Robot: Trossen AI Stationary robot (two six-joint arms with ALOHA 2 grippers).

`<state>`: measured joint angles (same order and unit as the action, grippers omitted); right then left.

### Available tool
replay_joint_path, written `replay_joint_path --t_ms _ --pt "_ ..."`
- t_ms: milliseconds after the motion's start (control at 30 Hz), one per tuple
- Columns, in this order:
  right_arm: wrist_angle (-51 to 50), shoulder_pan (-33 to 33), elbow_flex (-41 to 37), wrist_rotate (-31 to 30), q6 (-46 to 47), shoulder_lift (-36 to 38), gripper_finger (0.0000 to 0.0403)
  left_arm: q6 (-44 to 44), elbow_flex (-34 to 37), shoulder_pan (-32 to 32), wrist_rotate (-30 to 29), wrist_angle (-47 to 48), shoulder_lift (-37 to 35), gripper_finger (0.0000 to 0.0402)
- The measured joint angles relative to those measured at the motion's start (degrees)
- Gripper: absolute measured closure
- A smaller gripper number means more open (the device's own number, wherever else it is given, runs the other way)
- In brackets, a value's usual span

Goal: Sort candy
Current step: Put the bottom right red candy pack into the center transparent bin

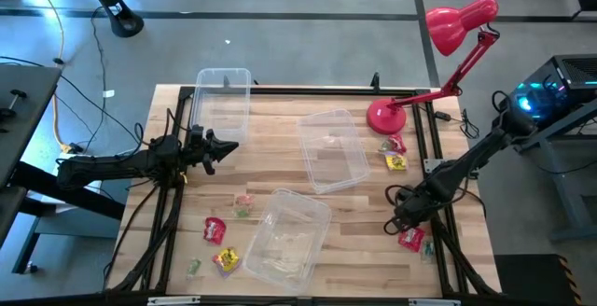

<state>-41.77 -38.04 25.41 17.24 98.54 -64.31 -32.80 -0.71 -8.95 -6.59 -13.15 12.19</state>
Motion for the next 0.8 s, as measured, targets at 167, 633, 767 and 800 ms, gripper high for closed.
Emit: replay_joint_path --t_ms 167,633,767,800 --pt "3.39 0.00 0.00 0.05 0.06 -0.24 0.0278 0.00 0.00 0.00 -0.02 0.00 0.00 0.0401" --pt "1.47 0.00 -0.02 1.28 0.02 -0.24 0.0312 0.00 0.00 -0.01 -0.02 0.02 0.00 0.0401" --pt "1.74 0.00 -0.02 1.28 0.02 -0.24 0.0351 -0.02 0.00 0.00 -0.02 0.00 -0.02 0.0401" --pt "1.85 0.00 -0.02 1.28 0.01 -0.24 0.0360 -0.01 0.00 0.00 -0.02 0.02 -0.01 0.0401"
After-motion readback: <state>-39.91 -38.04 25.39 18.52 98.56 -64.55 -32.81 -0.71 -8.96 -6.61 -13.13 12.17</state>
